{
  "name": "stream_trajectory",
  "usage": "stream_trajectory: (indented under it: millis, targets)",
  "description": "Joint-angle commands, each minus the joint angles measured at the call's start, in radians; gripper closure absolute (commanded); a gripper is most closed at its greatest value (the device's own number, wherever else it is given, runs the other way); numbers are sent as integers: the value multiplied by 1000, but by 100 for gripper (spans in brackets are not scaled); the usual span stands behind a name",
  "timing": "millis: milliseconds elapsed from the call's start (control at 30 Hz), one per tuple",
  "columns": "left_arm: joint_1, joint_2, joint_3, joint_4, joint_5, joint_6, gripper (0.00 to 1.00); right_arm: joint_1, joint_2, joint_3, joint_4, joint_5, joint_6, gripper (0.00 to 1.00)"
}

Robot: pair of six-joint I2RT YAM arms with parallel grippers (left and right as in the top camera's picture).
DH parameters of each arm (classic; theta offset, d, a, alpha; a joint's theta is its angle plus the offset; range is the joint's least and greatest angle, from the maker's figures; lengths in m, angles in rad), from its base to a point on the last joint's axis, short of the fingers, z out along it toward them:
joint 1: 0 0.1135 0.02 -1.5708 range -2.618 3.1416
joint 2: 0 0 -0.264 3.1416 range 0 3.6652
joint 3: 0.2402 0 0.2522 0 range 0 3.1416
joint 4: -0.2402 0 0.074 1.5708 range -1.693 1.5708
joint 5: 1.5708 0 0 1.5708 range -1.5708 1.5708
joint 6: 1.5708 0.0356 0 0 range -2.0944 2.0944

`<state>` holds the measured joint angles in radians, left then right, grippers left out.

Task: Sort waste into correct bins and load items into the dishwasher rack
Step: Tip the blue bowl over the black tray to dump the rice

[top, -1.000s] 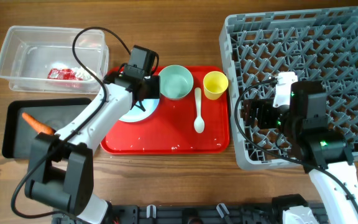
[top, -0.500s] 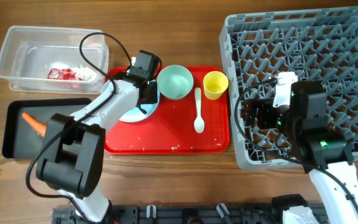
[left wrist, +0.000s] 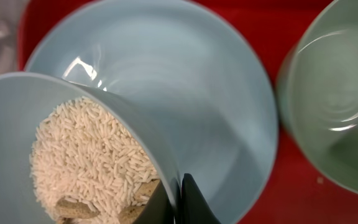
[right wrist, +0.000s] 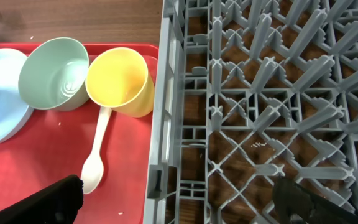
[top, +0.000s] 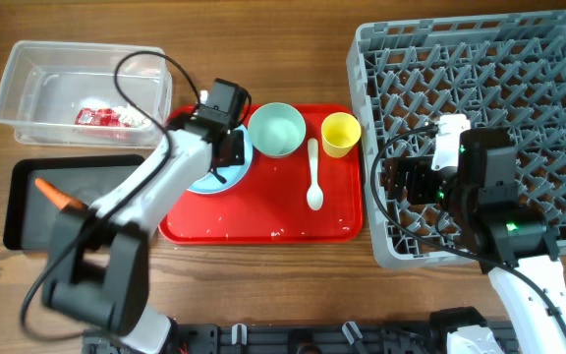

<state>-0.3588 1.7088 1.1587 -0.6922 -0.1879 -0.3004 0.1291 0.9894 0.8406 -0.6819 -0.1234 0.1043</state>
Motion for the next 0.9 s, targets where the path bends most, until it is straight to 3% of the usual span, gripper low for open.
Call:
stream_trajectory:
  millis: [0, 100, 167, 333, 433, 667, 800, 867]
  targets:
    - [72, -173, 13, -44, 96, -57, 96, 2, 2, 18, -4, -5, 3, 0]
    - [227, -213, 12, -137, 206, -131, 96, 2, 2, 18, -3, -5, 3, 0]
    - [384, -207, -5, -178, 380, -121, 96, 2, 2, 18, -4, -5, 3, 0]
    - [696, -207, -82, -149, 666, 23, 96, 2, 2, 18, -4, -5, 3, 0]
    - [898, -182, -148, -84, 915, 151, 96, 2, 2, 18, -4, -5, 3, 0]
    - [1059, -77, -162, -61, 1291, 268, 96, 2, 2, 18, -3, -5, 3, 0]
    - [1105, -39, -162, -72, 1431, 268, 96, 2, 2, 18, -6, -5, 3, 0]
    - [1125, -37, -163, -90, 1434, 268, 96, 2, 2, 18, -7, -5, 3, 0]
